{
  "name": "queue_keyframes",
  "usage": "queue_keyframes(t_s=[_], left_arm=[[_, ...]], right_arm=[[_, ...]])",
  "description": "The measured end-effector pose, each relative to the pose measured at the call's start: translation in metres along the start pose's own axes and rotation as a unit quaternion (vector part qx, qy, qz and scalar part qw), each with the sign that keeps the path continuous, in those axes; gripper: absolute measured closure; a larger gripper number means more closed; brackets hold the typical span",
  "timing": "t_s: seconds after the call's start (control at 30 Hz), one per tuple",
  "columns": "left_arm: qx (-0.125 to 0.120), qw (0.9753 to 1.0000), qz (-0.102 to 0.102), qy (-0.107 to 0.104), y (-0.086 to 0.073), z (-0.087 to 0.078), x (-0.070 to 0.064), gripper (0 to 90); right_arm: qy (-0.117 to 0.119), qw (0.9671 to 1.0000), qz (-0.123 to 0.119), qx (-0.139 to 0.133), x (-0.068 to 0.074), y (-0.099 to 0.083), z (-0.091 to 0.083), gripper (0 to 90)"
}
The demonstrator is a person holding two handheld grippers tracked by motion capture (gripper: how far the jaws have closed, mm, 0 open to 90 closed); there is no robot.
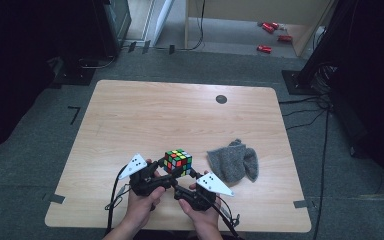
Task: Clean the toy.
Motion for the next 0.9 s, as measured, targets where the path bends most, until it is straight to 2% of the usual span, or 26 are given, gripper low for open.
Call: queue_keyframes(t_s=[0.2, 0.33, 0.4, 0.5, 0.67, 0.73, 0.9], left_arm=[[0.015, 0.9999, 0.005, -0.007, 0.001, 0.0, 0.0, 31.0], [0.024, 0.9996, 0.01, -0.006, 0.002, -0.001, 0.001, 29.4], [0.031, 0.9994, 0.014, -0.005, 0.003, -0.001, 0.002, 29.4], [0.051, 0.9984, 0.023, -0.007, 0.003, -0.002, 0.004, 29.5], [0.084, 0.9959, 0.032, -0.012, 0.001, -0.002, 0.006, 29.9], [0.098, 0.9944, 0.035, -0.014, -0.001, -0.002, 0.006, 29.8], [0.116, 0.9923, 0.042, -0.011, -0.004, -0.001, 0.008, 31.2]], right_arm=[[-0.003, 0.9986, -0.053, 0.008, -0.001, -0.003, -0.001, 33.8], [-0.003, 0.9952, -0.096, 0.017, 0.002, -0.007, 0.0, 33.8], [-0.002, 0.9917, -0.127, 0.021, 0.005, -0.009, 0.0, 33.8], [-0.002, 0.9841, -0.175, 0.028, 0.008, -0.012, 0.0, 33.8], [0.0, 0.9717, -0.234, 0.034, 0.009, -0.014, -0.001, 33.9], [0.001, 0.9673, -0.251, 0.037, 0.007, -0.014, -0.001, 33.9], [0.002, 0.9614, -0.271, 0.047, 0.003, -0.018, 0.0, 33.8]])
Point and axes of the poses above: each handheld gripper's, and its own axes: z roughly forward along the jaws, y roughly out of its top, x roughly to its left, the point moved 10 cm from there along z, roughly forward along the jaws, and after that the axes turned 2 degrees about y, right-handed, at the moved point
